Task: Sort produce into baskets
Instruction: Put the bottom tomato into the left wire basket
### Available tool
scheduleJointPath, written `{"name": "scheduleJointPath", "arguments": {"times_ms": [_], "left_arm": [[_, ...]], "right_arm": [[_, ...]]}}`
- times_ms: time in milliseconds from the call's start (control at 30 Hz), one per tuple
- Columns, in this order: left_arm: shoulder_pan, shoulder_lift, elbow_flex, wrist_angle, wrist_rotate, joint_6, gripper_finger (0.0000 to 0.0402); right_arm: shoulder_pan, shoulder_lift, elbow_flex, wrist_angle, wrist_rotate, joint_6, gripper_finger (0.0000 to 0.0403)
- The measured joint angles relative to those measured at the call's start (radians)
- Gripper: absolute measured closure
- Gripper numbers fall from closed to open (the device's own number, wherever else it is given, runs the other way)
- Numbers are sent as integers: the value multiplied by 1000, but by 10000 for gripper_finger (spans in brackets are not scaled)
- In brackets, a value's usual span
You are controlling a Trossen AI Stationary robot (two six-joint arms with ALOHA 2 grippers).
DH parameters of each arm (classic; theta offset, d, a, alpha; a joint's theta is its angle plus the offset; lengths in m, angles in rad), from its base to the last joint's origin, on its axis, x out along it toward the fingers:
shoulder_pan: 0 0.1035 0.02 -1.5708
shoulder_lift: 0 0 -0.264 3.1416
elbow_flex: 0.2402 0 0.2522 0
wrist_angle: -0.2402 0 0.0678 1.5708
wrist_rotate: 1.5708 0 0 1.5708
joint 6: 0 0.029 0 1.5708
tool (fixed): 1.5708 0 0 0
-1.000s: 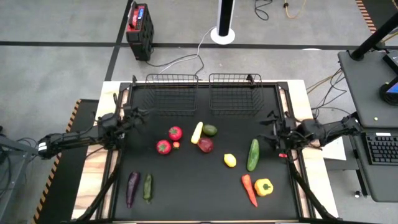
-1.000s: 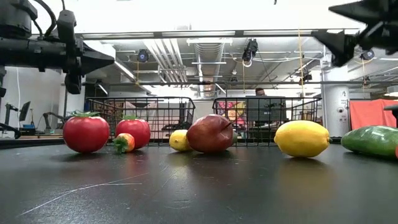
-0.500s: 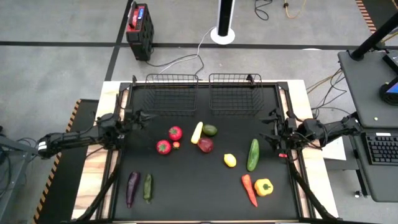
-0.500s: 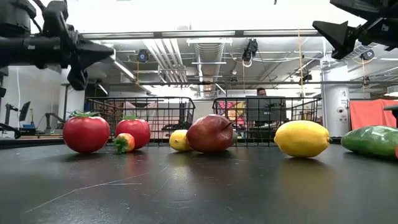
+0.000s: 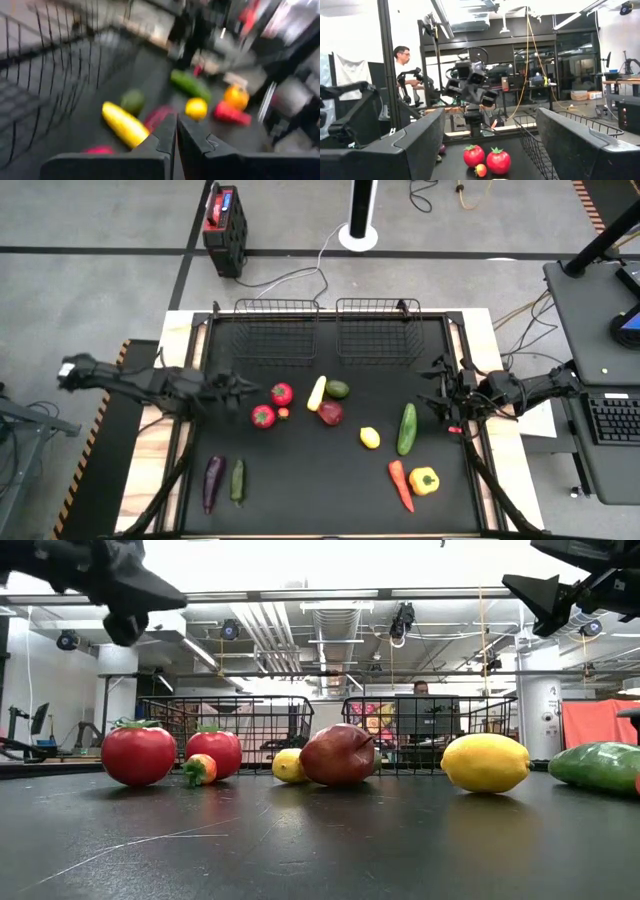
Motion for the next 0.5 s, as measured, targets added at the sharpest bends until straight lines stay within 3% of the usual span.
{"name": "scheduleJointPath", "arguments": {"times_ms": [200,500], "left_arm": [[-173,199,168,-306,-49,-105,402],[-246,398,286,-457,-104,-201,395]], "right_arm": [[0,0,0,1,84,5,99],[0,21,6,-21,149,21,99]]}}
